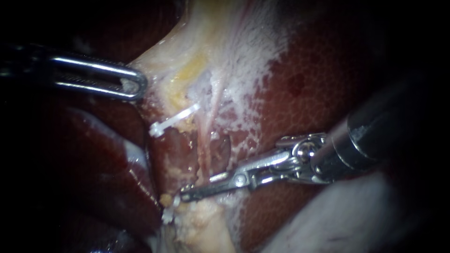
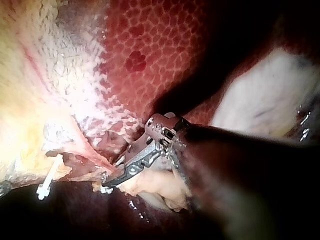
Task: Going back first clip right tube
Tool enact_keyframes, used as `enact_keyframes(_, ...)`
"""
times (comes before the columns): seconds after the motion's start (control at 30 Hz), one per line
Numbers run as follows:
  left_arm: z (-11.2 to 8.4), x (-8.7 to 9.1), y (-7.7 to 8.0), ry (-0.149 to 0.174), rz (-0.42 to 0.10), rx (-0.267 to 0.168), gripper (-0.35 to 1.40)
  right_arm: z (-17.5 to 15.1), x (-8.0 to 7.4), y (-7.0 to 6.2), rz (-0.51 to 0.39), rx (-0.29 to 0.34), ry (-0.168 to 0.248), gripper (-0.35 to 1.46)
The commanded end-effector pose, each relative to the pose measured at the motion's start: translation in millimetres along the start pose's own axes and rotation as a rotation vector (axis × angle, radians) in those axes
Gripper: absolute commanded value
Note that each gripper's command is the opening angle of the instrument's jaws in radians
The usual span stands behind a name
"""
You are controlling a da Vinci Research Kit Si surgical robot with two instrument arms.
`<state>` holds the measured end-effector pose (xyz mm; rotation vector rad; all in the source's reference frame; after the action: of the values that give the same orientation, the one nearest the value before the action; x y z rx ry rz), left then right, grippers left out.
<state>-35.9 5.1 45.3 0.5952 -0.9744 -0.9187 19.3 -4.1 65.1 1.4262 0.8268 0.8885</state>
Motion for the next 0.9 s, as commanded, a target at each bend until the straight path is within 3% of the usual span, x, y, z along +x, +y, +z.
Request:
enact_keyframes(0.03,0.0,0.0,0.0,0.0,0.0,0.0,-0.35,0.0,0.0,0.0,0.0,-0.001,0.002,-0.35)
enact_keyframes(0.53,0.1,0.1,0.0,0.0,0.0,-0.001,-0.35,-0.1,0.1,0.0,0.007,-0.004,0.002,-0.35)
enact_keyframes(0.57,0.1,0.1,0.0,0.0,0.001,-0.001,-0.35,-0.1,0.2,-0.1,-0.017,-0.006,0.006,-0.09)
enact_keyframes(0.6,0.1,0.1,0.0,0.0,0.001,-0.001,-0.35,-0.1,0.2,-0.2,-0.029,-0.009,0.011,0.05)
enact_keyframes(0.7,0.0,0.1,0.0,0.0,0.001,-0.001,-0.35,-0.1,0.2,-0.4,-0.076,-0.021,0.03,0.34)
enact_keyframes(0.8,0.0,0.2,0.0,0.0,0.001,-0.001,-0.35,-0.1,0.1,-0.8,-0.14,-0.047,0.072,0.48)
enact_keyframes(0.9,0.1,0.3,0.0,-0.001,0.001,-0.001,-0.35,-0.2,0.2,-1.3,-0.224,-0.067,0.089,0.54)
